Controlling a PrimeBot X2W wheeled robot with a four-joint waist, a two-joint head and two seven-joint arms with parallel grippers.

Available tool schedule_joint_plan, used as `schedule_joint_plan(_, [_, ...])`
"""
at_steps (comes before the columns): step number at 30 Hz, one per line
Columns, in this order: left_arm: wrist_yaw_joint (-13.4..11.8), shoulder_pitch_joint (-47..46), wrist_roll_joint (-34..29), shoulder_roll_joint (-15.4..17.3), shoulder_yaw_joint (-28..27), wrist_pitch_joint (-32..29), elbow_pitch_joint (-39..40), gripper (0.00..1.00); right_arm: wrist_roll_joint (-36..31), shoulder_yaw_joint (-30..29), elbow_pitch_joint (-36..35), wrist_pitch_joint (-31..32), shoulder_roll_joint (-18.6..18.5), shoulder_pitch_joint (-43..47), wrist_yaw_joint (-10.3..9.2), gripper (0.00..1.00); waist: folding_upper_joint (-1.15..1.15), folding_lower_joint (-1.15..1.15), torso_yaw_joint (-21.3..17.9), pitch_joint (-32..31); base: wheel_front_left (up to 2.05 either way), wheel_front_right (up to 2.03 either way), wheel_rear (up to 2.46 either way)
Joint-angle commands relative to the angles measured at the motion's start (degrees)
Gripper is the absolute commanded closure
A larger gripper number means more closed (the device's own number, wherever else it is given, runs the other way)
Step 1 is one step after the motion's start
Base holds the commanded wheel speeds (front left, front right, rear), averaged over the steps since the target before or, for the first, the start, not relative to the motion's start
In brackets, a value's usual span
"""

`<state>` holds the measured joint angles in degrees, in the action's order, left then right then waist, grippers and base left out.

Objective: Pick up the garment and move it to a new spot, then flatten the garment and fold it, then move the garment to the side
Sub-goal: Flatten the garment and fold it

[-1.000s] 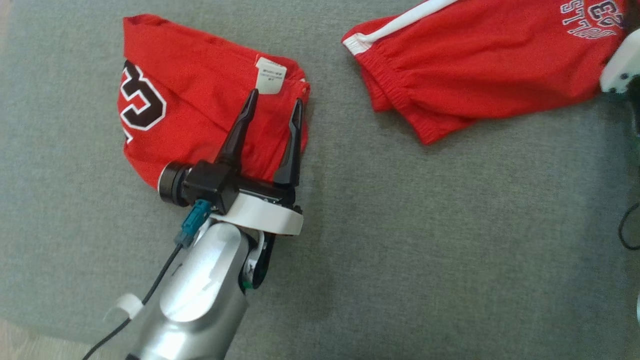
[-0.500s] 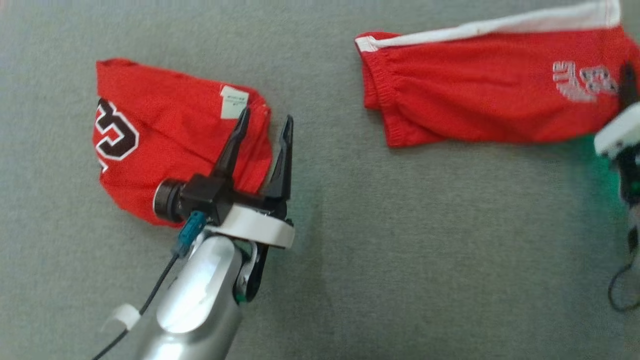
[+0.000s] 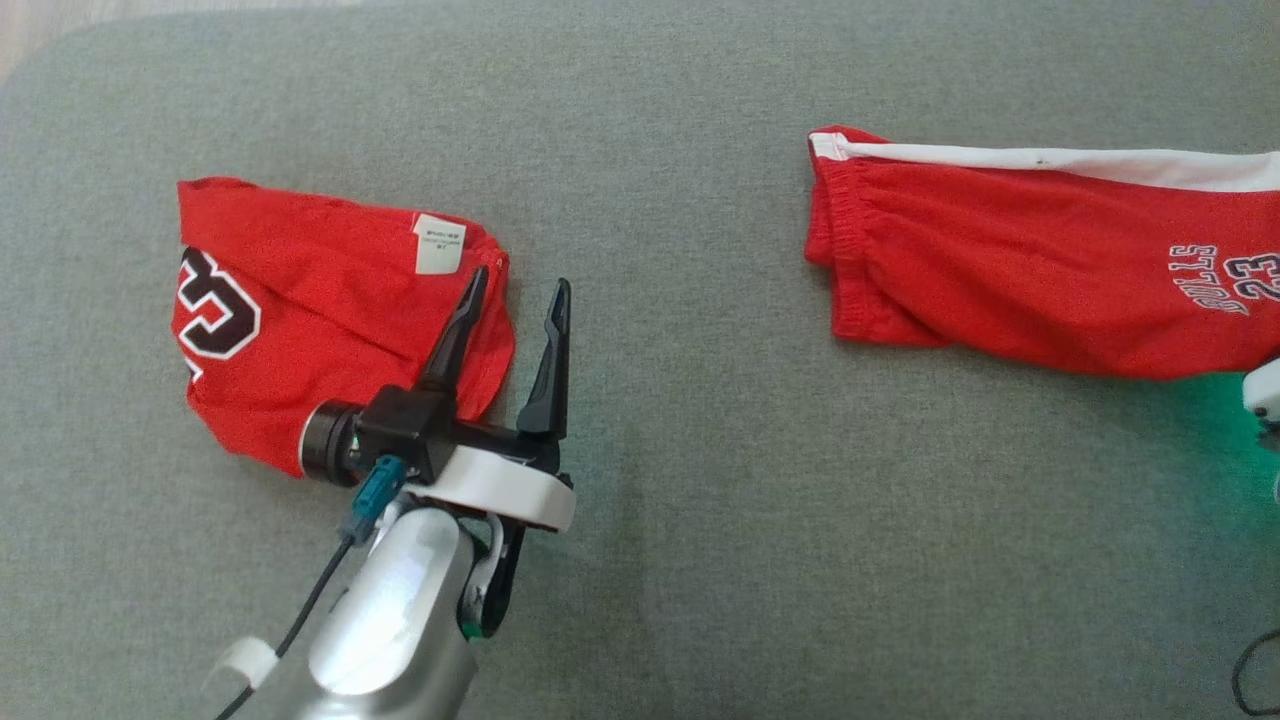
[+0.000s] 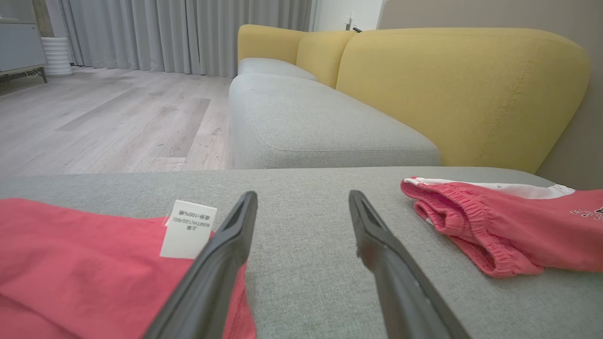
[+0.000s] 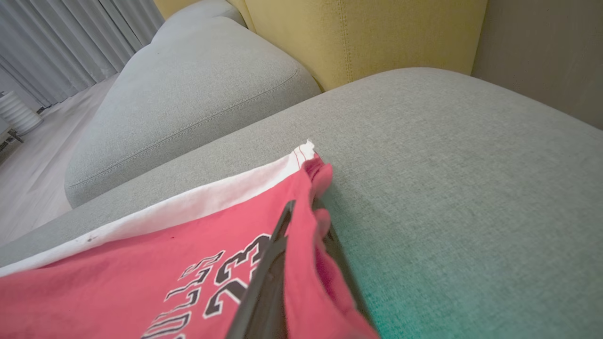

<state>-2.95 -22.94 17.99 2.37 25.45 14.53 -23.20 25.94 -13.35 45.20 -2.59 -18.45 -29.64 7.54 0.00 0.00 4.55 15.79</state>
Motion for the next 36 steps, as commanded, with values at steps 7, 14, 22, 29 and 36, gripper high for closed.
schedule_joint_plan(7, [0.37,-0.30,-0.61,0.51,-2.50,0.47,1.36,0.00,-0.87,-0.71,-4.27,-1.19,0.56,-1.47,-0.05,1.00,0.00,0.00,0.80,-0.15,0.00,0.00,0.00])
schedule_joint_plan(14, [0.21,0.33,0.06,0.51,-2.14,0.47,0.96,0.00,-0.41,2.15,-9.33,-1.56,4.05,-2.63,-0.05,1.00,0.00,0.00,2.20,-3.23,0.00,0.00,0.00])
schedule_joint_plan(22, [-0.09,1.51,0.81,0.51,-1.72,0.47,0.95,0.00,-1.52,9.47,-12.64,0.16,10.59,-4.69,-0.05,1.00,0.00,0.00,5.03,-4.73,0.00,0.00,0.00])
schedule_joint_plan(29, [-0.14,1.72,0.91,0.51,-1.59,0.47,0.92,0.00,-1.38,16.16,-9.62,-0.13,13.79,-6.11,-0.05,1.00,0.00,0.00,7.67,-4.62,0.00,0.00,0.00])
schedule_joint_plan(36, [-0.47,1.88,1.09,0.51,-1.23,0.47,0.64,0.00,0.38,23.63,-4.64,-0.71,13.99,-5.83,-0.05,1.00,0.00,0.00,8.37,-4.28,0.00,0.00,0.00])
